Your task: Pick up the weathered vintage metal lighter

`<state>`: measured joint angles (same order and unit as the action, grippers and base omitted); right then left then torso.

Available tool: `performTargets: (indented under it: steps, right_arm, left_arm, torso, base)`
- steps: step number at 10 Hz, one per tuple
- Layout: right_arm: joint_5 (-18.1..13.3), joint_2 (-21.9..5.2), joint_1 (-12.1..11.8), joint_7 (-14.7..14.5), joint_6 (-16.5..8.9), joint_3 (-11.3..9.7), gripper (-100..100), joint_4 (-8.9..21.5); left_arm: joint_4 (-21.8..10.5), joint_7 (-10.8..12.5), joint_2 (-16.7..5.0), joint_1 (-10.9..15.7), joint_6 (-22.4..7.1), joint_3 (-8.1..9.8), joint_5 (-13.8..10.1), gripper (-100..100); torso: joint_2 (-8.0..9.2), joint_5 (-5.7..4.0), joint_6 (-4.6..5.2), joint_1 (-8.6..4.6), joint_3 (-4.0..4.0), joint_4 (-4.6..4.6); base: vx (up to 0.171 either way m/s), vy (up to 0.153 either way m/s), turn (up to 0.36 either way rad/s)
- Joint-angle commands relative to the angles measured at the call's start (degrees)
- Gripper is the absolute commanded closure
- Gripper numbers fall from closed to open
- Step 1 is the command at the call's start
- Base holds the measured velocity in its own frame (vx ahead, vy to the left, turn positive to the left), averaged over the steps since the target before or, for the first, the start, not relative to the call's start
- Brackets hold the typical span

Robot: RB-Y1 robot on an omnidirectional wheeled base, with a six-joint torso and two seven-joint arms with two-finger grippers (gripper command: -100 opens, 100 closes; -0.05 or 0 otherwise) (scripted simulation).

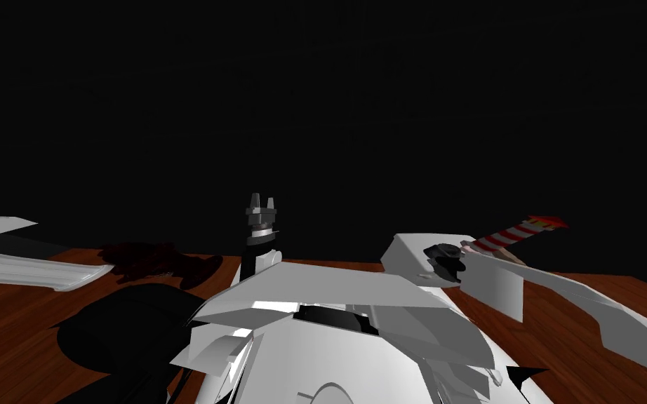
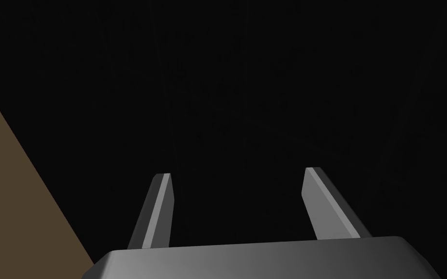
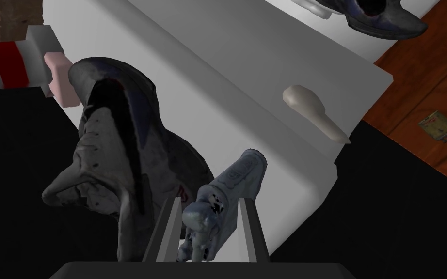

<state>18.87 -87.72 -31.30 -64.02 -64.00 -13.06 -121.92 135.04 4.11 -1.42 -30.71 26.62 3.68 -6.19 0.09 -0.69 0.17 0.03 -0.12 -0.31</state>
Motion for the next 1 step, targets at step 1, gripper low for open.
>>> performTargets:
  steps: [1]
  right_arm:
    - [0.00,0.00,0.00,0.00,0.00,0.00,0,0.00]
  left_arm:
    - [0.00,0.00,0.00,0.00,0.00,0.00,0.00,0]
  torso:
    - [0.00,0.00,0.00,0.00,0.00,0.00]
  base:
    - [-0.001,0.007,0.000]
